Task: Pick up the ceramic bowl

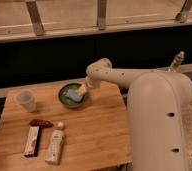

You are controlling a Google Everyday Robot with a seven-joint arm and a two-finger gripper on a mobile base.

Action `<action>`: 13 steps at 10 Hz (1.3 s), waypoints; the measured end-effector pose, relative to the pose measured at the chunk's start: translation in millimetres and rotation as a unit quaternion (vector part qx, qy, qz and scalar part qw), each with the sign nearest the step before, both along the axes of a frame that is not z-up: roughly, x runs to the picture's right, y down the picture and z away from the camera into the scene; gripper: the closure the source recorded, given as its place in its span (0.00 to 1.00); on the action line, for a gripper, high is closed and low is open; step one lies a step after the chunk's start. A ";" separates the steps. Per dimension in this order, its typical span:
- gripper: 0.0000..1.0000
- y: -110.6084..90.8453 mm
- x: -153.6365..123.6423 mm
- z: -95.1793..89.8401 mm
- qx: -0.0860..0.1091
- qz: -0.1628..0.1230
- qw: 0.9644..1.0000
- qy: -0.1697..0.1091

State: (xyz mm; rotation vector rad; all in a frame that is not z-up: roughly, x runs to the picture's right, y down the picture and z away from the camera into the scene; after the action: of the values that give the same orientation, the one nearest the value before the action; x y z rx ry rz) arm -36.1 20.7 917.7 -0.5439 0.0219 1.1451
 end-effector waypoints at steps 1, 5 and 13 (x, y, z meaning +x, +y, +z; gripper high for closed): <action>0.20 10.1 0.3 7.4 -0.012 0.005 1.000 0.000; 0.22 35.5 1.6 26.3 -0.050 0.021 0.999 0.002; 0.96 48.1 -13.8 37.1 -0.073 0.021 0.997 -0.027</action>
State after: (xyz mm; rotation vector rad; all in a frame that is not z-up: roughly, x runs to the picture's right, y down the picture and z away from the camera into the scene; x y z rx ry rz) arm -49.9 68.8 954.8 -0.7080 0.0486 1.1761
